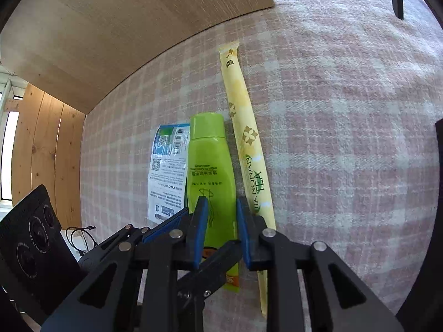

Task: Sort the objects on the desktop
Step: 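Grasp the green tube with the right tool, then carry the green tube into the black bin and release it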

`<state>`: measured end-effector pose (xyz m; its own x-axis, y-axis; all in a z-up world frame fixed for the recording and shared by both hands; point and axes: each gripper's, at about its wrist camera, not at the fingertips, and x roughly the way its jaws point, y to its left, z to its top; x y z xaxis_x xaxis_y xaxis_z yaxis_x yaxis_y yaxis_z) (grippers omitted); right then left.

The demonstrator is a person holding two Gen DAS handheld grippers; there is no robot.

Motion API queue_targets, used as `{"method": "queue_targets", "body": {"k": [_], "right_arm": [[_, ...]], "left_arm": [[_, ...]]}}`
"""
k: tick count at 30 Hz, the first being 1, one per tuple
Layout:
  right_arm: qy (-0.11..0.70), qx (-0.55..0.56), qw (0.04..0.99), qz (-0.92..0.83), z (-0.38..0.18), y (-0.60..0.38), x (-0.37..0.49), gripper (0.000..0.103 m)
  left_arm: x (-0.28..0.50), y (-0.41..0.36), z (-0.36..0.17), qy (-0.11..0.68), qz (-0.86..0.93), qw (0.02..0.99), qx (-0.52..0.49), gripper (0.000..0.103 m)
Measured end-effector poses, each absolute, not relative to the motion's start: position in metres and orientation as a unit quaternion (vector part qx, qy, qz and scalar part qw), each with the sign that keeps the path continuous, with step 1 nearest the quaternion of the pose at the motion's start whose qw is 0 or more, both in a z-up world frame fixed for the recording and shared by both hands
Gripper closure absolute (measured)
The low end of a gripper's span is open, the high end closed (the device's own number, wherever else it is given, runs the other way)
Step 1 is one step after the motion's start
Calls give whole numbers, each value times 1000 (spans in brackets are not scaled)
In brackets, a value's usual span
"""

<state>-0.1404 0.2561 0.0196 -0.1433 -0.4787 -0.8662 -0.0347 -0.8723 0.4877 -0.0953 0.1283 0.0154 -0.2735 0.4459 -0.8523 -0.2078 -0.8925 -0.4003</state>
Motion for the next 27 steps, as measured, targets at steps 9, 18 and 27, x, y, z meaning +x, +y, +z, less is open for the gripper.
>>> {"method": "queue_targets", "body": {"k": [9, 18, 27], "right_arm": [[-222, 622, 157, -734, 29, 261, -124, 82], [-262, 611, 162, -730, 42, 304, -107, 83], [-285, 576, 153, -751, 75, 346, -80, 83]], "left_arm": [[-86, 130, 32, -125, 791, 224, -556, 62], [-75, 147, 44, -130, 783, 257, -552, 65], [-62, 182, 82, -105, 784, 304, -531, 66]]}}
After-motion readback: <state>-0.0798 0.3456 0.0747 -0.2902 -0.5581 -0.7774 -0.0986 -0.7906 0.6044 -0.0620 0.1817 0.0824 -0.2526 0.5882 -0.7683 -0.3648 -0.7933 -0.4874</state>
